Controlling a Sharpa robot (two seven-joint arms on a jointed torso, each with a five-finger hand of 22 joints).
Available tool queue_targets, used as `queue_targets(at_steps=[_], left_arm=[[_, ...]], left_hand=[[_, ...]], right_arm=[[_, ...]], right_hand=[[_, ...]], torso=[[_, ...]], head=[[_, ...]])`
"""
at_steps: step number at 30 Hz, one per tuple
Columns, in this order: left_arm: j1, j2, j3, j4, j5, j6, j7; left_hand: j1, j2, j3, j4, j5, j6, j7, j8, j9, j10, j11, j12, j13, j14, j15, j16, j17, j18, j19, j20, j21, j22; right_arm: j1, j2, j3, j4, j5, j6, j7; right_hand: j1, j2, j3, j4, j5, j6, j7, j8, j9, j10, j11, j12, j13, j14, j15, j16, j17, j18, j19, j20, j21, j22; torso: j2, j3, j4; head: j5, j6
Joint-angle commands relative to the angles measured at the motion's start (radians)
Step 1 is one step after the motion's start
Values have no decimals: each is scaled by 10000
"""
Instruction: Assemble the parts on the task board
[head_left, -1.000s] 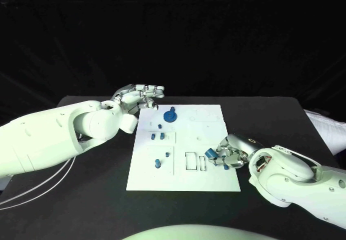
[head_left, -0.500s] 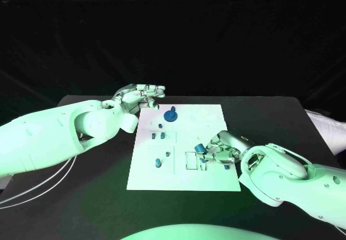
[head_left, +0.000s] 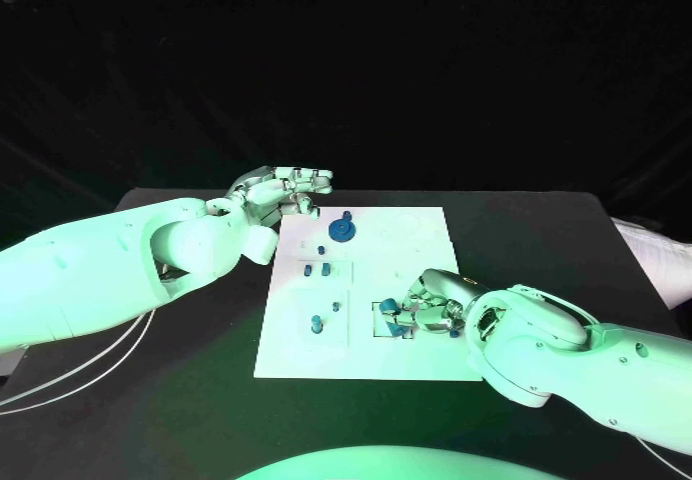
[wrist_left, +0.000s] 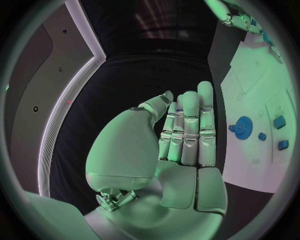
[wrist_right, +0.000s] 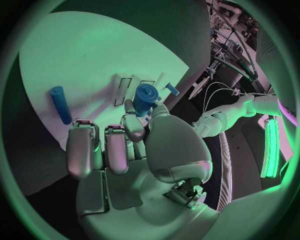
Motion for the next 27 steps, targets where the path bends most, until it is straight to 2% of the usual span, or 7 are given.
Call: queue_targets(at_steps=[1, 13, 15, 18, 21, 23, 27], left_arm=[[2, 25, 6, 23, -7, 193, 37], [2, 44, 6, 18, -7, 202, 31], [2, 45, 6, 16, -7, 198, 33], [2, 46, 6, 15, -7, 197, 35], [2, 46, 6, 16, -7, 197, 34], [2, 46, 6, 15, -7, 197, 32], [2, 44, 6, 16, -7, 198, 29]], left_hand=[[27, 2, -48, 1, 63, -45, 7, 60, -11, -80, 8, 57, 13, -69, 24, -36, -16, 114, -33, 17, -64, -8], [27, 2, -48, 1, 63, -45, 7, 60, -11, -80, 8, 57, 13, -69, 24, -36, -16, 114, -33, 17, -64, -8], [32, 5, -49, -6, 67, -50, 2, 64, -12, -91, 5, 69, 14, -78, 25, -38, -23, 115, -36, 18, -76, -17], [32, 5, -49, -6, 67, -50, 2, 64, -12, -92, 5, 69, 14, -79, 25, -38, -23, 115, -36, 18, -77, -17], [32, 5, -49, -6, 67, -50, 2, 64, -12, -92, 5, 69, 14, -79, 25, -38, -23, 115, -36, 18, -77, -17], [32, 5, -49, -6, 67, -50, 2, 64, -12, -92, 5, 69, 14, -79, 25, -38, -23, 115, -36, 18, -77, -17], [32, 5, -49, -6, 67, -50, 2, 64, -12, -92, 5, 69, 14, -79, 25, -38, -23, 115, -36, 18, -77, -17]], right_arm=[[-19, 111, 2, -81, 1, 426, -142], [-46, 371, 0, -348, -122, 557, -139], [-49, 386, 0, -371, -175, 567, -141], [-52, 399, -1, -416, -344, 555, -154], [-53, 406, -1, -440, -483, 554, -161], [-54, 408, -1, -443, -543, 561, -160], [-57, 395, -1, -417, -638, 557, -150]], right_hand=[[-50, -9, -49, -10, 5, 230, -188, 44, 466, 191, -146, 63, 15, 682, -57, 53, 572, -144, 4, -98, 68, 14], [-248, -106, -315, -11, -266, 234, -219, 132, 579, 273, -176, 89, 137, 686, -86, 72, 601, -150, 11, -134, 77, 35], [-475, -103, -492, -11, -731, 224, -224, 169, 633, 291, -181, 72, 173, 686, -90, 76, 607, -151, 10, -141, 75, 36], [-978, -86, -887, -41, -2005, 177, -231, 220, 726, 287, -164, -5, 196, 679, -100, 60, 584, -150, 0, -143, 60, 19], [-1416, -244, -1272, -5, -3175, 99, -200, 240, 790, 230, -156, -145, 144, 657, -77, -1, 498, -132, -39, -136, 5, -63], [-1603, -318, -1394, 2, -3441, 65, -190, 254, 825, 208, -146, -206, 130, 651, -68, -23, 470, -127, -53, -127, -13, -86], [-1630, -337, -1411, 1, -3475, 57, -188, 257, 833, 192, -144, -243, 105, 649, -66, -32, 457, -124, -59, -125, -22, -100]], torso=[[2, 5, -4], [0, 9, -8], [0, 9, -11], [-3, 7, -14], [0, 9, -15], [1, 10, -14], [1, 10, -14]], head=[[1, -4], [19, -40], [19, -44], [20, -50], [22, -62], [21, -63], [18, -69]])
